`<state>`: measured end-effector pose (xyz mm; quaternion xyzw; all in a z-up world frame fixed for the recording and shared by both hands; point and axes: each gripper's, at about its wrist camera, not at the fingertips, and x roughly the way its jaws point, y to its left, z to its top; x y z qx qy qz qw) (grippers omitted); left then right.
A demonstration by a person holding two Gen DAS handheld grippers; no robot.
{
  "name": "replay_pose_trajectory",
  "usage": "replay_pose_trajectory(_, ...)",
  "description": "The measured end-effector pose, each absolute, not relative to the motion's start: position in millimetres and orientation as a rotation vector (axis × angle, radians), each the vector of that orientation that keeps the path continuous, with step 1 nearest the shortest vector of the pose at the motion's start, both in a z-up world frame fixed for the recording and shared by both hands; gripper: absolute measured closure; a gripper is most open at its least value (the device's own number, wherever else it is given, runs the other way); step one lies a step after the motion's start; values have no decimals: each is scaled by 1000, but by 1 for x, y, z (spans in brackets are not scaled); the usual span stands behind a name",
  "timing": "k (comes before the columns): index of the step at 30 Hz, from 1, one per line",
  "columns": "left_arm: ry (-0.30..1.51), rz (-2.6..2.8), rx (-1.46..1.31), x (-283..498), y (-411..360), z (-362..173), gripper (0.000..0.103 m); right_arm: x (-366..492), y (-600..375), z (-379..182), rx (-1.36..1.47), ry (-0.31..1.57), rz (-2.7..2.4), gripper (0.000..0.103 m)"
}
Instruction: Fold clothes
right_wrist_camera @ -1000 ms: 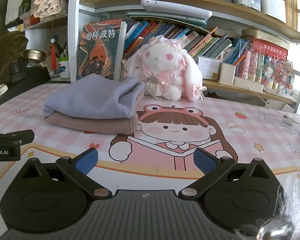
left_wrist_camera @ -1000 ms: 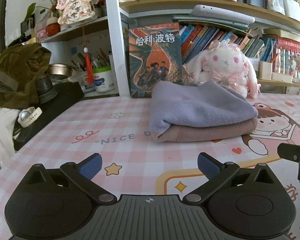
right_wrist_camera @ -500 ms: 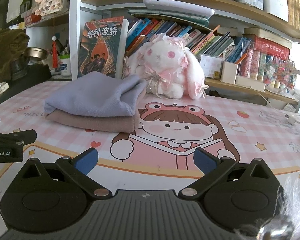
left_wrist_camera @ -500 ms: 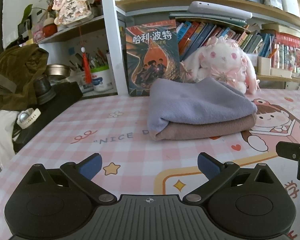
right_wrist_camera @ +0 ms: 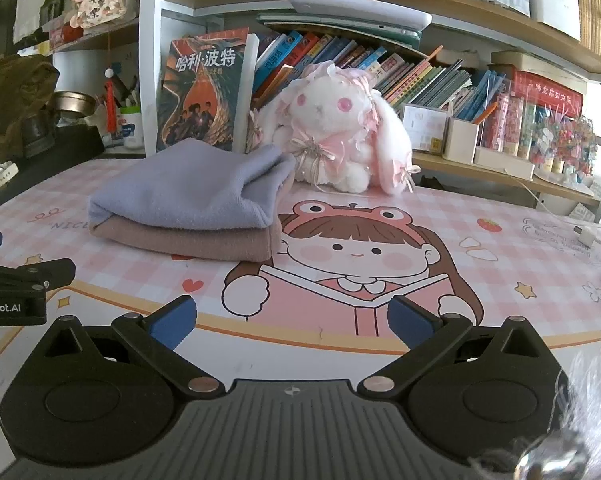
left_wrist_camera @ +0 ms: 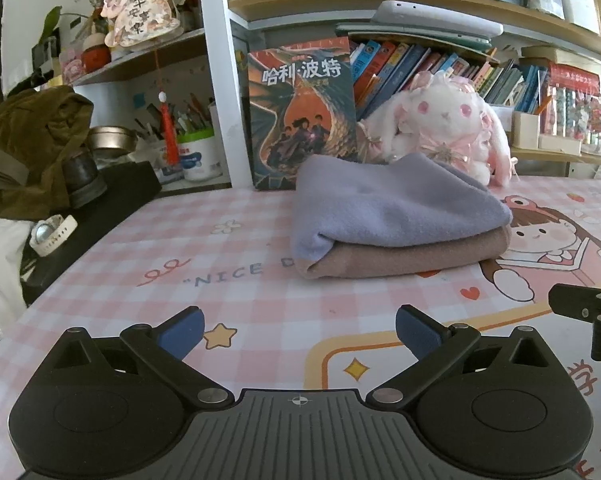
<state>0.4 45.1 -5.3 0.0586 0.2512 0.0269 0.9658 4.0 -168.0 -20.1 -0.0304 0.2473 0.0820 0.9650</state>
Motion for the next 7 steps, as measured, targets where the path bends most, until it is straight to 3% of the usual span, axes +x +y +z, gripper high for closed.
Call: replay_pose_trajectory(7, 505, 49, 119, 0, 45, -6, 0, 5, -168, -21, -62, 506, 168, 0)
